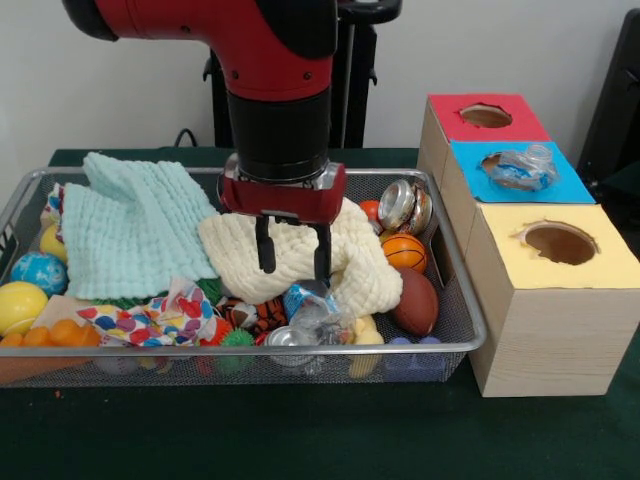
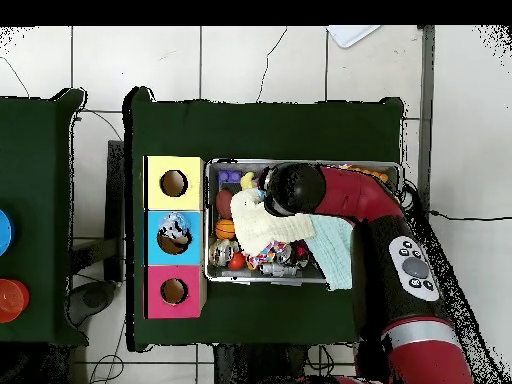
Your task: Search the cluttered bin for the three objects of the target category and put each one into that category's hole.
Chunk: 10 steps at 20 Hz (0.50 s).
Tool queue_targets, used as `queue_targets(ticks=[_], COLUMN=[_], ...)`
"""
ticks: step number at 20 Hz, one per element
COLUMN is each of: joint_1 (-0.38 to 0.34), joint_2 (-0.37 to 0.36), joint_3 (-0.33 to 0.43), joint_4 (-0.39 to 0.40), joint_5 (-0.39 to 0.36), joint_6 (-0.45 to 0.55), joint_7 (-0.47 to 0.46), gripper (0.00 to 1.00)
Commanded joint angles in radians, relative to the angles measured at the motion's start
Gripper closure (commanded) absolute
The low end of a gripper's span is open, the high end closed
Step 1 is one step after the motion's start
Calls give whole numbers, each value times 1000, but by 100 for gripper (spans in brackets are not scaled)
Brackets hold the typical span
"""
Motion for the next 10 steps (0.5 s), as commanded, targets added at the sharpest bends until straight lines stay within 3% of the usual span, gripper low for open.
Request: queue_targets(ticks=[1, 6, 10], joint_1=[1, 13, 24], joint_2=[69, 132, 137], joint_3=[74, 66, 56], joint_4=[37, 4, 2], joint_5=[27, 16, 20], joint_6=[-12, -27, -10], joint_7=[34, 36, 49], gripper=[0, 0, 0])
